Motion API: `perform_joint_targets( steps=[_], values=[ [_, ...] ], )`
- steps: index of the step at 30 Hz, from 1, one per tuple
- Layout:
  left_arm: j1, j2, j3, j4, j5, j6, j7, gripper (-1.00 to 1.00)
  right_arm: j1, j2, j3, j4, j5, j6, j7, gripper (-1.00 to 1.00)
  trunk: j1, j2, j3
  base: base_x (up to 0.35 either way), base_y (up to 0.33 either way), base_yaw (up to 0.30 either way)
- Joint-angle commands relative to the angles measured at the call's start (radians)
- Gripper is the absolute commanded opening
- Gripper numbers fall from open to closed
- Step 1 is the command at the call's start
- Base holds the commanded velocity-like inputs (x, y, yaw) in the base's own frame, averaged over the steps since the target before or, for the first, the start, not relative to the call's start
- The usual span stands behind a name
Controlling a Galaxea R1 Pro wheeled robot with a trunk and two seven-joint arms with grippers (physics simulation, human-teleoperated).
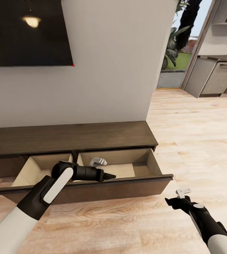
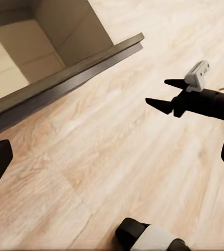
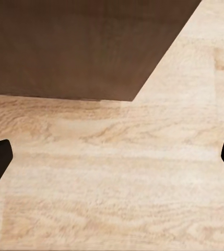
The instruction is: Place each of the two pumpkins and all three candles from the living room inside a cabinet in the living room (use any cabinet), then make sure every cabinet is closed, and position the cauldron so it is next to a table in the living room.
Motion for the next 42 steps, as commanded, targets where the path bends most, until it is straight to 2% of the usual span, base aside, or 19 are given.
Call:
perform_joint_targets(
  steps=[1, 5, 11, 15, 17, 19, 22, 26, 28, 30, 31, 33, 35, 36, 37, 38, 40, 42],
  values=[
    [0.000, -0.001, -0.003, 0.000, -0.001, 0.000, 0.000, 1.00, 0.000, 0.001, 0.000, 0.001, 0.000, -0.001, 0.000, 1.00, -0.004, 0.007, 0.003, 0.000, 0.000, 0.000],
    [0.000, -0.003, -0.008, 0.006, -0.002, 0.000, 0.000, 1.00, 0.000, 0.001, 0.000, 0.005, 0.000, -0.005, 0.000, 1.00, -0.019, 0.035, 0.016, 0.000, 0.000, 0.000],
    [0.000, -0.003, -0.010, 0.066, -0.004, -0.001, 0.002, 1.00, 0.000, 0.001, -0.002, 0.005, -0.001, -0.007, 0.000, 1.00, -0.042, 0.077, 0.035, 0.000, 0.000, 0.000],
    [0.000, -0.012, -0.022, 0.160, -0.005, -0.002, 0.004, 1.00, 0.000, -0.001, -0.002, 0.002, -0.002, -0.007, 0.000, 1.00, -0.058, 0.105, 0.047, 0.000, 0.000, 0.000],
    [0.000, -0.028, -0.099, 0.258, -0.006, -0.020, 0.006, 1.00, 0.000, -0.002, -0.002, 0.001, -0.001, -0.005, 0.000, 1.00, -0.065, 0.119, 0.053, 0.000, 0.000, 0.000],
    [0.000, -0.036, -0.156, 0.316, -0.005, -0.062, 0.005, 1.00, 0.000, -0.001, -0.002, 0.002, -0.001, -0.005, 0.000, 1.00, -0.073, 0.133, 0.060, 0.000, 0.000, 0.000],
    [0.000, -0.044, -0.203, 0.363, -0.003, -0.094, 0.005, 1.00, 0.000, 0.000, -0.001, 0.010, 0.000, -0.008, 0.000, 1.00, -0.084, 0.154, 0.069, 0.000, 0.000, 0.000],
    [0.002, -0.070, -0.212, 0.465, -0.005, -0.102, 0.006, 1.00, 0.000, 0.001, 0.000, 0.012, -0.002, -0.009, 0.000, 1.00, -0.100, 0.182, 0.082, 0.000, 0.000, 0.092],
    [0.002, -0.100, -0.218, 0.598, -0.007, -0.165, 0.006, 1.00, 0.001, 0.002, 0.000, 0.016, -0.001, -0.008, -0.002, 1.00, -0.107, 0.196, 0.088, 0.000, 0.000, 0.247],
    [0.002, -0.112, -0.219, 0.683, -0.008, -0.235, 0.006, 1.00, 0.002, 0.007, 0.002, 0.039, 0.006, -0.008, -0.007, 1.00, -0.115, 0.210, 0.094, 0.000, 0.000, 0.271],
    [0.002, -0.122, -0.220, 0.813, -0.008, -0.303, 0.005, 1.00, 0.003, 0.014, 0.003, 0.112, 0.010, -0.008, -0.023, 1.00, -0.119, 0.217, 0.097, 0.000, 0.000, 0.286],
    [0.002, -0.127, -0.223, 0.878, -0.008, -0.330, 0.005, 1.00, 0.004, 0.015, 0.003, 0.159, 0.016, -0.010, -0.028, 1.00, -0.127, 0.231, 0.103, 0.000, 0.000, 0.287],
    [0.003, -0.150, -0.226, 0.993, -0.007, -0.418, 0.005, 1.00, 0.004, 0.018, 0.004, 0.223, 0.023, -0.022, -0.031, 1.00, -0.134, 0.245, 0.110, 0.000, 0.000, 0.288],
    [0.003, -0.173, -0.226, 1.081, -0.008, -0.498, 0.006, 1.00, 0.004, 0.024, 0.005, 0.259, 0.025, -0.041, -0.033, 1.00, -0.138, 0.252, 0.113, 0.000, 0.000, 0.288],
    [0.003, -0.181, -0.227, 1.113, -0.008, -0.526, 0.006, 1.00, 0.004, 0.026, 0.005, 0.270, 0.026, -0.048, -0.033, 1.00, -0.142, 0.259, 0.116, 0.000, 0.000, 0.288],
    [0.004, -0.198, -0.227, 1.209, -0.008, -0.616, 0.006, 1.00, 0.005, 0.034, 0.006, 0.305, 0.027, -0.073, -0.034, 1.00, -0.146, 0.266, 0.119, 0.000, 0.000, 0.288],
    [0.013, -0.203, -0.226, 1.297, -0.006, -0.699, 0.006, 1.00, 0.005, 0.050, 0.007, 0.342, 0.028, -0.093, -0.035, 1.00, -0.153, 0.280, 0.125, 0.000, 0.000, 0.288],
    [0.032, -0.204, -0.226, 1.334, -0.005, -0.734, 0.007, 1.00, 0.005, 0.058, 0.008, 0.364, 0.028, -0.101, -0.035, 1.00, -0.161, 0.294, 0.132, 0.000, 0.000, 0.288]
  ],
)
